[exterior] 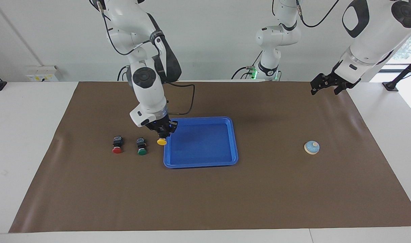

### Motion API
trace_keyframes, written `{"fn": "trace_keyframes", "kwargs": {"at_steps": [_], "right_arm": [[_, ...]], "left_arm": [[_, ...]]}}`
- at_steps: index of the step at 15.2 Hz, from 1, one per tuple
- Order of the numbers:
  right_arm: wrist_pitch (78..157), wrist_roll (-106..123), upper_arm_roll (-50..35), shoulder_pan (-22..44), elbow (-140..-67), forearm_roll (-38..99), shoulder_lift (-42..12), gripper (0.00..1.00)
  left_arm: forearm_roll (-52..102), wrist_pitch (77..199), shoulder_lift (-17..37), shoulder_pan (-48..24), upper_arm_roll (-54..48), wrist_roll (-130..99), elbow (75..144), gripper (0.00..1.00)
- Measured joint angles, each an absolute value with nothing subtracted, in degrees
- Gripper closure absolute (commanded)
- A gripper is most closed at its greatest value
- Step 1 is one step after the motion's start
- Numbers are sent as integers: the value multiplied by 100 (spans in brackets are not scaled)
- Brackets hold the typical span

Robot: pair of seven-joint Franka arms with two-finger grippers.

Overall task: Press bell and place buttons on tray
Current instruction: 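Carry the yellow button into the blue tray and release it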

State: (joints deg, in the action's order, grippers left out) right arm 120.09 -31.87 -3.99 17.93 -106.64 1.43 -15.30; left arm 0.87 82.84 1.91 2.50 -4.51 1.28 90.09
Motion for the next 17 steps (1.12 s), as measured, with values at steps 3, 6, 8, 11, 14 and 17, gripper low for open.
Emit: {"fn": "trace_keyframes", "kwargs": {"at_steps": [3, 6, 8, 11, 14, 17], "right_arm": [[12365, -3214, -389, 1835, -10930, 149, -1647, 100], [12625, -3222, -391, 1897, -11129, 172, -1685, 100], [12736, -3310, -391, 1960, -11201, 186, -1709, 65], [12926, -3446, -392, 2010, -11345, 187, -1717, 0], [12926, -3448, -378, 2006, -11375, 187, -1712, 0], [12485, -3107, -303, 1740, -11201, 186, -1590, 0]], "left_arm": [[87, 8284, 191, 250, -451, 128, 9009, 0], [87, 8284, 191, 250, -451, 128, 9009, 0], [87, 8284, 191, 250, -451, 127, 9009, 0], [87, 8284, 191, 250, -451, 127, 9009, 0], [87, 8284, 191, 250, -451, 127, 9009, 0], [87, 8284, 191, 250, -451, 127, 9009, 0]]}}
